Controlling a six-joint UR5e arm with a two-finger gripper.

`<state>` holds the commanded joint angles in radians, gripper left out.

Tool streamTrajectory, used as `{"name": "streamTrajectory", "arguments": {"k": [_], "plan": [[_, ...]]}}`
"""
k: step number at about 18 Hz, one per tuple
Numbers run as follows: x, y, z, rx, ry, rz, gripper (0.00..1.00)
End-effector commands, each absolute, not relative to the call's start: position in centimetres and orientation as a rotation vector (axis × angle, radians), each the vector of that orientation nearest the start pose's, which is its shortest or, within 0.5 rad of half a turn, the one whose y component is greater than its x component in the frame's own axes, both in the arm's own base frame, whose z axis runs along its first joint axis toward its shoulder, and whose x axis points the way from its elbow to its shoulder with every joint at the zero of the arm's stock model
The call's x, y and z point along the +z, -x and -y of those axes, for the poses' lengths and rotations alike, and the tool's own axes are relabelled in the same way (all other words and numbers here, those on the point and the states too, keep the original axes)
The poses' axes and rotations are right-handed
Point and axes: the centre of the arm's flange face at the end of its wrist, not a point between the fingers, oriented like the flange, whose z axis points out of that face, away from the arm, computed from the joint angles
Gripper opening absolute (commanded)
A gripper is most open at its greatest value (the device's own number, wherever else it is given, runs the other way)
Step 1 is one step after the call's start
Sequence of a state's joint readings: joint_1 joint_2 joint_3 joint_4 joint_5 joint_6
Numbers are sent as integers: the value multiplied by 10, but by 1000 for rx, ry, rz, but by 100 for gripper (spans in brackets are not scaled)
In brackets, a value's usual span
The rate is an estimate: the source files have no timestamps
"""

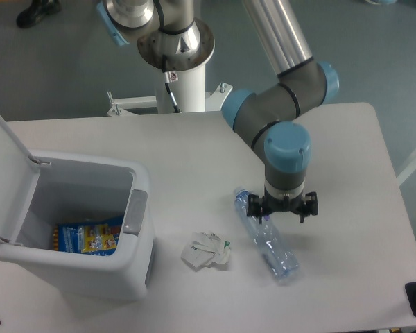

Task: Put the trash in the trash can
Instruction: 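Close the gripper on the bottle's base and lift it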

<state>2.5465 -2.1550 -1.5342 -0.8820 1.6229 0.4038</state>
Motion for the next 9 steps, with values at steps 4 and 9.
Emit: {"name": "streamTrajectory", "arguments": {"k": [4, 9], "plan": [[200, 511, -504, 195, 2914, 989, 100], [179, 520, -521, 246, 2944, 986, 87]]}}
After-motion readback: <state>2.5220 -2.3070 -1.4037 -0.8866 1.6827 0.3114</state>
